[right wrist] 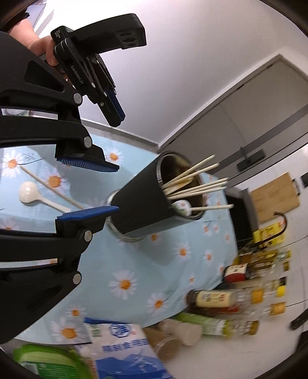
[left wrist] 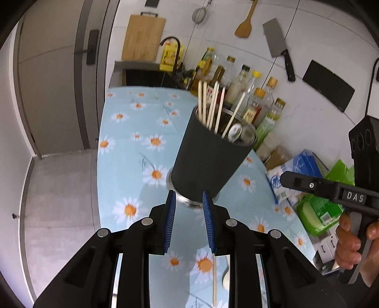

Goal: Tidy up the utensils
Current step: 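Move both open tools down to the chopstick and white spoon on the cloth, then close the right tool on the white spoon while the left tool grasps the wooden chopstick, then lift the spoon and chopstick with both tools and carry them over the holder, then lower the spoon and chopstick into the black holder with both tools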

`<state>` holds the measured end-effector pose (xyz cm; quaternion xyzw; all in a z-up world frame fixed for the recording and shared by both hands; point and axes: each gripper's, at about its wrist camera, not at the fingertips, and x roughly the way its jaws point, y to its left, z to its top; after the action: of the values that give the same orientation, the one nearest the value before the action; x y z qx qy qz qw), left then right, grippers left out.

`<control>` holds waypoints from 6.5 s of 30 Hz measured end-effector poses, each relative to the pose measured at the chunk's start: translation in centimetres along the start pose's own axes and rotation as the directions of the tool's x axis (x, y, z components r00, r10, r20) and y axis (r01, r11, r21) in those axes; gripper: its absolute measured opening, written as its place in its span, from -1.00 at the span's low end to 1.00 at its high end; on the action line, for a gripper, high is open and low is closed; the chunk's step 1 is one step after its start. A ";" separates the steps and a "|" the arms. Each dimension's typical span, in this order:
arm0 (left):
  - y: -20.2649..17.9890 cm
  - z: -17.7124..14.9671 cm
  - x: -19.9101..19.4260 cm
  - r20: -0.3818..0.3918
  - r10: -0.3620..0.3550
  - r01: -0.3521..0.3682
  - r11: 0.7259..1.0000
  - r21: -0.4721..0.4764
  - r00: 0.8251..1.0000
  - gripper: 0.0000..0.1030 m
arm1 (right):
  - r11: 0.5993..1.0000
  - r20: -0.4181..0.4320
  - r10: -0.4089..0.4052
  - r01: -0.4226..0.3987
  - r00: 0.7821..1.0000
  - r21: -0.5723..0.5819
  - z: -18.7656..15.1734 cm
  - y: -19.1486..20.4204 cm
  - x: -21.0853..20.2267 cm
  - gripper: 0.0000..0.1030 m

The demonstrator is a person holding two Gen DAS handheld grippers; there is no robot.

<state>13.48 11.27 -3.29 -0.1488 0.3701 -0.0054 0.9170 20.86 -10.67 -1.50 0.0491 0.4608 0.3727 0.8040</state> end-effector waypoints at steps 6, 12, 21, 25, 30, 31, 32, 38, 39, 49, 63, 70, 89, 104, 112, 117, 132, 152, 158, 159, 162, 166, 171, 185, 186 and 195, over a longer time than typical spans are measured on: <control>1.0 -2.6 1.1 -0.088 -0.017 0.016 1.000 -0.013 0.996 -0.56 | 0.997 -0.122 -0.020 0.028 0.992 0.067 -1.0 -0.9 1.5 -0.11; 2.3 -5.0 1.6 -0.156 -0.006 0.004 1.000 -0.010 0.988 -0.43 | 0.986 -0.286 -0.057 0.099 0.956 0.132 -2.3 -2.1 4.3 -0.11; 4.2 -8.0 2.6 -0.259 -0.028 0.020 0.999 -0.033 0.965 -0.43 | 0.950 -0.511 -0.046 0.196 0.858 0.244 -4.6 -2.9 9.1 -0.11; 4.4 -9.3 3.2 -0.304 -0.045 0.033 0.999 -0.042 0.952 -0.43 | 0.944 -0.563 -0.100 0.257 0.820 0.206 -5.5 -2.0 11.0 -0.11; 4.7 -10.3 3.2 -0.323 -0.081 0.056 0.995 -0.084 0.943 -0.43 | 0.925 -0.608 -0.154 0.330 0.779 0.188 -5.8 -1.8 13.0 -0.23; 4.7 -10.4 3.2 -0.327 -0.086 0.060 0.994 -0.089 0.941 -0.43 | 0.921 -0.616 -0.157 0.339 0.772 0.190 -5.9 -1.7 13.4 -0.25; 4.8 -10.4 3.1 -0.329 -0.088 0.062 0.994 -0.087 0.940 -0.43 | 0.917 -0.621 -0.165 0.351 0.766 0.190 -6.1 -1.5 13.7 -0.30; 5.1 -10.7 3.0 -0.340 -0.114 0.089 0.992 -0.088 0.933 -0.43 | 0.900 -0.661 -0.215 0.409 0.718 0.151 -6.7 -0.8 15.7 -0.53; 5.1 -10.8 3.1 -0.345 -0.115 0.091 0.992 -0.086 0.932 -0.43 | 0.899 -0.660 -0.230 0.416 0.716 0.138 -6.7 -0.5 15.8 -0.56; 4.8 -11.1 3.5 -0.390 -0.155 0.142 0.988 -0.064 0.907 -0.43 | 0.861 -0.652 -0.313 0.497 0.691 0.113 -7.0 1.5 16.4 -0.83; 2.7 -9.7 4.7 -0.413 -0.121 0.112 0.993 -0.047 0.903 -0.43 | 0.896 -0.638 -0.180 0.392 0.749 0.207 -6.2 -1.5 13.5 -0.85; -0.4 -9.0 6.5 -0.444 -0.089 0.088 0.996 -0.024 0.892 -0.43 | 0.932 -0.585 -0.141 0.306 0.799 0.193 -6.0 -2.9 10.0 -0.85; -6.3 -7.7 11.9 -0.541 0.111 -0.052 0.991 0.124 0.834 -0.52 | 0.967 -0.509 0.059 0.078 0.859 0.244 -6.2 -7.8 4.2 -0.85; -6.6 -7.4 11.5 -0.541 0.135 -0.124 0.991 0.056 0.830 -0.93 | 0.983 -0.505 0.093 0.002 0.858 0.184 -4.6 -9.1 4.4 -0.85; -7.4 -7.6 7.1 -0.438 0.101 -0.131 0.991 -0.038 0.893 -0.93 | 0.994 -0.520 0.082 -0.029 0.851 0.108 -3.8 -7.9 5.5 -0.85; -7.2 -7.2 3.8 -0.347 0.069 -0.117 0.986 -0.120 0.935 -0.93 | 0.997 -0.526 0.079 -0.056 0.847 0.058 -3.4 -6.6 5.5 -0.84; -8.2 -4.3 -1.5 -0.134 -0.015 -0.015 0.975 -0.220 0.991 -0.93 | 0.982 -0.442 0.122 -0.172 0.889 -0.074 -1.4 -1.5 3.7 -0.84; -7.5 4.6 -4.5 0.194 -0.051 0.075 0.990 -0.119 0.980 -0.93 | 0.954 -0.133 0.237 -0.257 0.962 -0.157 6.5 1.3 1.0 -0.84; -7.3 6.4 -5.0 0.316 -0.076 0.104 0.992 -0.072 0.946 -0.93 | 0.945 -0.024 0.282 -0.282 0.959 -0.164 8.8 1.3 0.1 -0.84; -7.3 6.7 -5.1 0.334 -0.082 0.109 0.992 -0.065 0.939 -0.93 | 0.943 -0.006 0.290 -0.287 0.957 -0.167 9.1 1.3 -0.1 -0.84; -7.3 7.6 -5.2 0.376 -0.087 0.111 0.993 -0.045 0.922 -0.93 | 0.940 0.051 0.287 -0.271 0.957 -0.207 9.8 1.7 -0.7 -0.84; -7.1 8.4 -5.3 0.454 -0.087 0.113 0.993 -0.029 0.887 -0.93 | 0.939 0.110 0.279 -0.247 0.954 -0.237 10.5 1.8 -0.8 -0.84; -6.7 8.9 -4.0 0.512 -0.081 0.100 0.995 -0.010 0.855 -0.93 | 0.937 0.213 0.270 -0.205 0.939 -0.284 10.8 1.7 -0.7 -0.84; -5.4 7.2 -0.2 0.595 -0.074 0.076 0.997 0.021 0.800 -0.93 | 0.953 0.318 0.289 -0.240 0.903 -0.186 10.1 -1.8 2.6 -0.84; -5.3 7.0 0.0 0.601 -0.067 0.071 0.997 0.018 0.796 -0.93 | 0.954 0.314 0.288 -0.241 0.905 -0.181 10.0 -1.9 2.9 -0.84; -4.9 5.3 1.8 0.595 -0.024 0.032 0.999 -0.002 0.803 -0.93 | 0.961 0.277 0.249 -0.202 0.928 -0.189 8.3 -1.8 5.0 -0.84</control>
<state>18.84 7.84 0.45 -0.1539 0.0619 0.0302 0.9857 29.80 -6.52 -1.00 0.0939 0.2944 0.4864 0.8173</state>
